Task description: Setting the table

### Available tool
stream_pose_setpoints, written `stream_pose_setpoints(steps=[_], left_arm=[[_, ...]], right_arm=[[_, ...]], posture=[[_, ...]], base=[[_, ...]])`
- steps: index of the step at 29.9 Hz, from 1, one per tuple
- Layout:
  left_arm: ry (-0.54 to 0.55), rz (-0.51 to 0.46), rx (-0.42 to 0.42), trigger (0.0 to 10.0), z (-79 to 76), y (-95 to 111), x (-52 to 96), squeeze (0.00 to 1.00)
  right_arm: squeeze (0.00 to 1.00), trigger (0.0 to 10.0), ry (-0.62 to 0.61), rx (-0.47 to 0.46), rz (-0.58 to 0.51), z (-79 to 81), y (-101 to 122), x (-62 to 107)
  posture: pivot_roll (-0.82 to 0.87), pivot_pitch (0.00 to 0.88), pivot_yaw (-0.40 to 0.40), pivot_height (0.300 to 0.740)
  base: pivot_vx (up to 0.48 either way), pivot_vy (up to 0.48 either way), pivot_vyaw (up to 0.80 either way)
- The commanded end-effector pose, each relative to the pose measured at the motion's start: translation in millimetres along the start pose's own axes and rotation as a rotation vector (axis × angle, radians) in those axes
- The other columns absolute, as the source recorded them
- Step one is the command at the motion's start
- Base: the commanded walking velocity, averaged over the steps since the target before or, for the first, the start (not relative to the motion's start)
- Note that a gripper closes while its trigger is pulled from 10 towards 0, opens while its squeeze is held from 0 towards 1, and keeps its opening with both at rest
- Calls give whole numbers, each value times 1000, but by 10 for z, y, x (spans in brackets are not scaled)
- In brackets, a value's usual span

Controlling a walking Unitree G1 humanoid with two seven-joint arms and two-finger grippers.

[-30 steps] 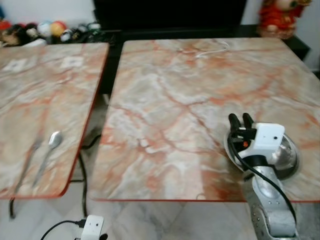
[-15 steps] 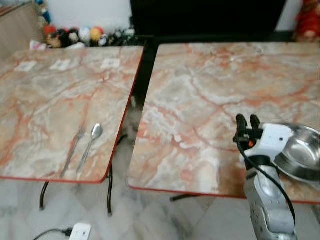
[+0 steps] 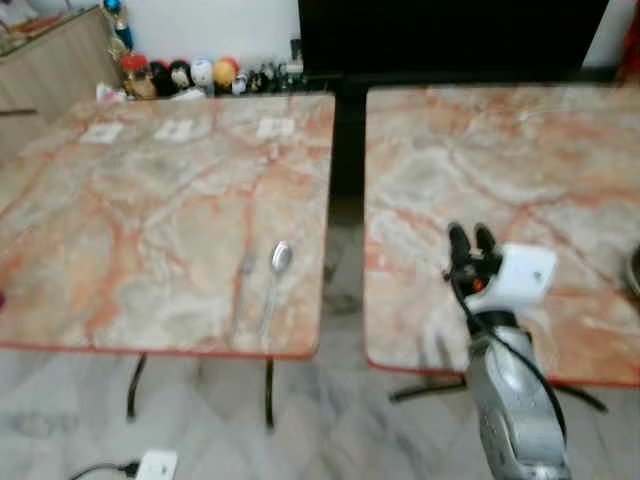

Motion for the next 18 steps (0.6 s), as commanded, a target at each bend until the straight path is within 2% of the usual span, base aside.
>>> stream_pose_setpoints(steps=[1,6,14,18], left_arm=[[7,17,-5,10000,-5,-10,-3,0],[5,16,-1,10000,-40,-3,-7,0],[22,32,7,10000,39,-99,27,0],[7,19,-8,10000,-99,-72,15,0]], right_arm=[[0,10000,26,-6,-17,86,37,-25],[0,10000,25,-1,-17,77,43,-38],[0,10000,21,-4,-12,78,37,-51],[0,10000,16,-9,-7,78,31,-57]], posture=[[-98,0,29,740],[-94,3,24,740],[-84,37,16,740],[-82,57,16,740]], base=[[0,480,0],[0,480,0],[0,454,0],[0,0,0]])
Point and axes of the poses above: a point about 5 cm out from each wrist's last joint towards the gripper, its own x axis pointing back from the gripper into the wrist, its own y axis along the axis of the wrist's last joint, z = x × y, the point moved 1 cm from there along -x, pointing out of the wrist towards the gripper, and after that the axes turned 10 degrees about -x, right-handed, at the moved point
